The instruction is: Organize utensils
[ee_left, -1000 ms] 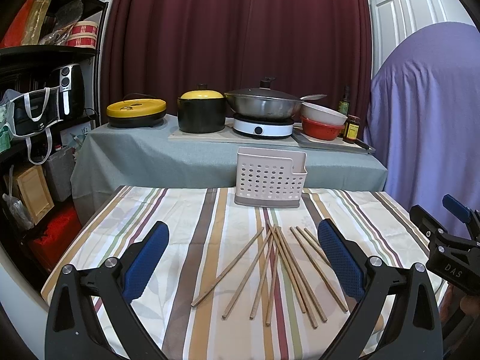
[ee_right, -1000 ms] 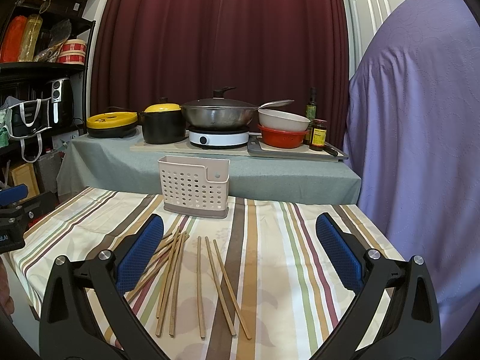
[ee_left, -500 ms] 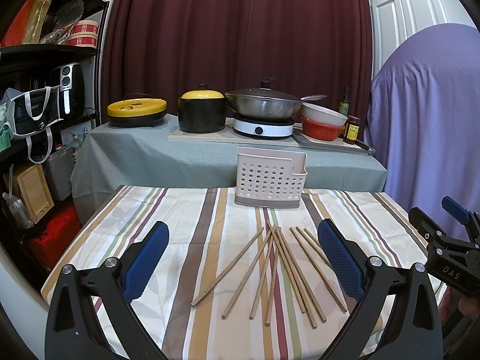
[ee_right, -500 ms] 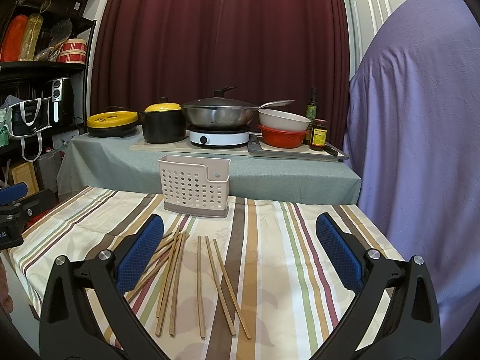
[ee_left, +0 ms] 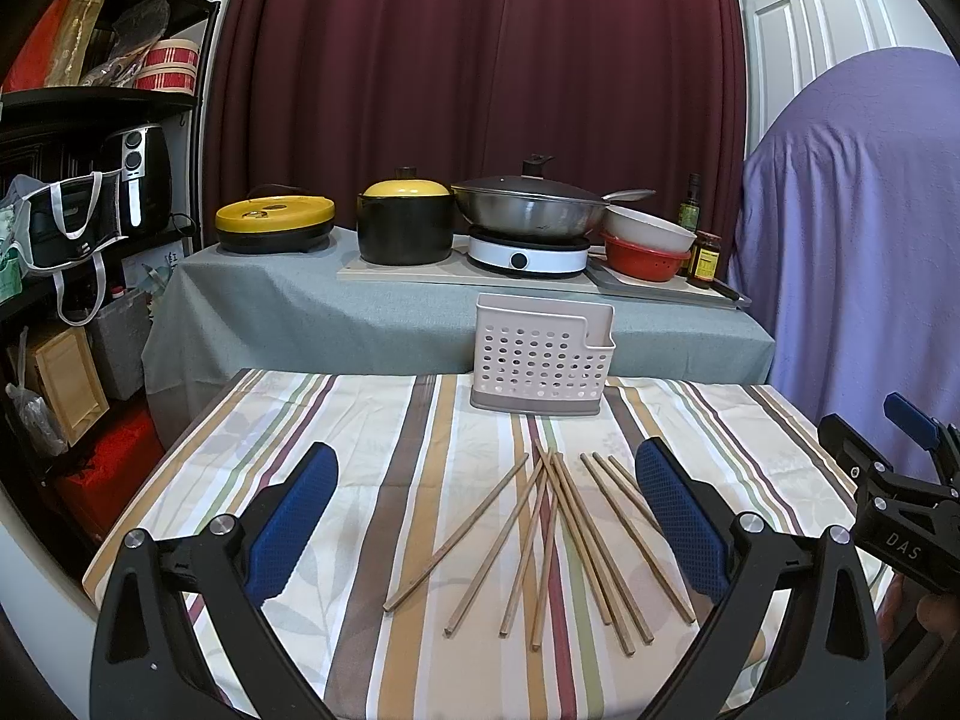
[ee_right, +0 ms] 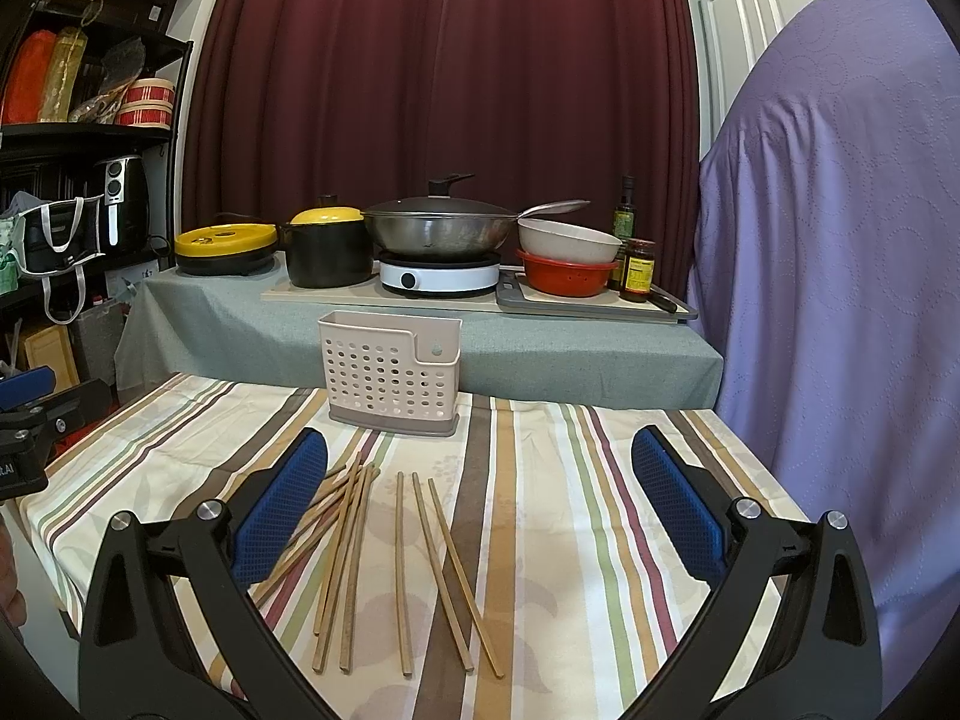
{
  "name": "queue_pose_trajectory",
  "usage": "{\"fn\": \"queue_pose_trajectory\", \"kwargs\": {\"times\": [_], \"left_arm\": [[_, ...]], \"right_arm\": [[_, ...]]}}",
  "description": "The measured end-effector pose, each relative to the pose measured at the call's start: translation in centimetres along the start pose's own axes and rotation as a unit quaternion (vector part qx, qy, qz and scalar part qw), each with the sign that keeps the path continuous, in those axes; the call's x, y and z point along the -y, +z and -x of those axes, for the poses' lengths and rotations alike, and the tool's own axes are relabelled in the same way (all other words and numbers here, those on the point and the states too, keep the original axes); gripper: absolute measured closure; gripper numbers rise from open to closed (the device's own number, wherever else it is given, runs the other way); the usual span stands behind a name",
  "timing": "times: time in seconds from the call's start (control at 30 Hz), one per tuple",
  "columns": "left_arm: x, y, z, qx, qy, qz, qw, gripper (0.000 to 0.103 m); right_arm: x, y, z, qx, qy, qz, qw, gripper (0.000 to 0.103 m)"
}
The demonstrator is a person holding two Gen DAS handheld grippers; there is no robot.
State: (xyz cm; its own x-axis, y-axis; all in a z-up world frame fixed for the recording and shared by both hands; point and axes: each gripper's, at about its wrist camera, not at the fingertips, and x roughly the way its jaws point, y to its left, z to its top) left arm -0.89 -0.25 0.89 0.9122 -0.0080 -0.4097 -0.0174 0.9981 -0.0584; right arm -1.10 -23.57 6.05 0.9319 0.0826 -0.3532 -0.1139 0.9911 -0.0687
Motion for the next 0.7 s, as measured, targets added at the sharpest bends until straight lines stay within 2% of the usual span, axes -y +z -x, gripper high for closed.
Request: {"fn": "queue_pose_trajectory", "kwargs": {"times": [0.7], "left_arm": [[-0.06,-0.02,0.07,0.0,0.0,0.001,1.0,0.006]], "right_arm": [[-0.49,0.1,0.0,0.0,0.002,0.0,1.0,0.004]]}}
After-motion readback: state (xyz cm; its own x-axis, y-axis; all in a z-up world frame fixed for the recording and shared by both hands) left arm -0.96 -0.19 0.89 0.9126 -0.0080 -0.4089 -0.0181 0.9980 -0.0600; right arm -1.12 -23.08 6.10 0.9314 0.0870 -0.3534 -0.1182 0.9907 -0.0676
